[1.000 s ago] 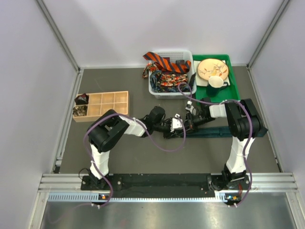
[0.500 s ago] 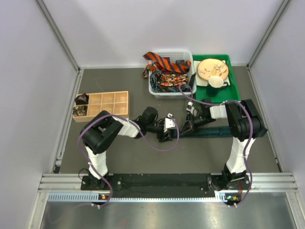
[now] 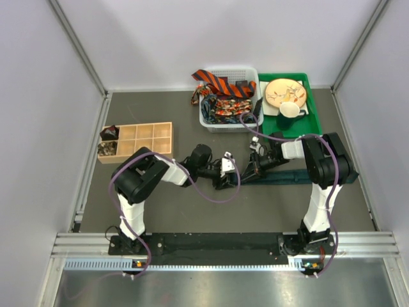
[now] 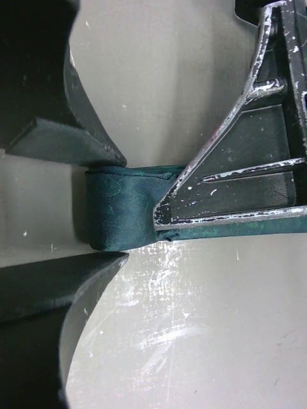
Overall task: Roll the ties
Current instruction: Roll the tie at the center of the board.
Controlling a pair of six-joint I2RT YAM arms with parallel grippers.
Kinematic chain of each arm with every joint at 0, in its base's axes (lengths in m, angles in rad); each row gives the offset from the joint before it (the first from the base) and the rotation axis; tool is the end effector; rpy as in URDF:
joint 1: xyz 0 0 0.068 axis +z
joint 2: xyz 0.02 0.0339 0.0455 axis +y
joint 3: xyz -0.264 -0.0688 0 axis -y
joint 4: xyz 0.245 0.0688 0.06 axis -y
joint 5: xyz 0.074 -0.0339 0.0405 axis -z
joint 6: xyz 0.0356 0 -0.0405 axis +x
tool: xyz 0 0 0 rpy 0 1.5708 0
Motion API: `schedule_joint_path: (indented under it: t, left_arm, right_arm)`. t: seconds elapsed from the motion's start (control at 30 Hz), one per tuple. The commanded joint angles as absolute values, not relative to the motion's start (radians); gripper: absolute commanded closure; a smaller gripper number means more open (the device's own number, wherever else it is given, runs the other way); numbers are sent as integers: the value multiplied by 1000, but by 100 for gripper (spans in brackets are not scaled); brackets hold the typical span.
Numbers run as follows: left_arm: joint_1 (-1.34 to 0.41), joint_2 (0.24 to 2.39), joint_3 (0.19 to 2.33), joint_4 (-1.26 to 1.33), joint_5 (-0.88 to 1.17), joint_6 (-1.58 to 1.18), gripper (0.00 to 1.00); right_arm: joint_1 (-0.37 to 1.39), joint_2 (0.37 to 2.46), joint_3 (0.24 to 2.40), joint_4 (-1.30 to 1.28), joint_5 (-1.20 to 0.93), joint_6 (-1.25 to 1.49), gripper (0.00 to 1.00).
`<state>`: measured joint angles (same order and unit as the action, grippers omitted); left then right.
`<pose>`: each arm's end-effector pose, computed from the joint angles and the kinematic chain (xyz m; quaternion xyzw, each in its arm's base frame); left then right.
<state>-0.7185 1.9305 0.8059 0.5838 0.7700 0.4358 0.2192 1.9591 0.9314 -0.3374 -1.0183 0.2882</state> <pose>0.2533 -0.2544 0.1142 0.5951 0.5750 -0.3879 0.4059 0.3027 0.0985 0.0884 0.0201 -0.8698 -0.4918 0.0349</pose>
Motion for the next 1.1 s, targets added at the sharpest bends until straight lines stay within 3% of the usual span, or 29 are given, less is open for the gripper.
schedule_joint_path:
  t: [0.0, 0.23, 0.5, 0.53, 0.63, 0.7, 1.07]
  left_arm:
    - [-729, 1970, 818, 592, 762, 456, 44]
    - [-732, 1976, 836, 526, 765, 497, 53]
    - [-742, 1959, 897, 307, 709, 557, 78]
    - [-744, 1957, 905, 273, 698, 578, 84]
    - [-744, 1950, 945, 148, 658, 613, 91]
    - [-746, 1948, 966, 54, 637, 629, 92]
    - [-758, 1976, 1109, -224, 465, 664, 97]
  right_arm:
    - [212, 2033, 916, -360, -781, 256, 100]
    - [212, 2039, 916, -360, -779, 258, 100]
    - [212, 2020, 920, -364, -770, 264, 100]
    - [210, 2005, 919, -361, -770, 267, 98]
    - [212, 1976, 914, -353, -772, 275, 89]
    - [210, 1965, 913, -357, -769, 275, 81]
    - [164, 1824, 928, -474, -845, 218, 68]
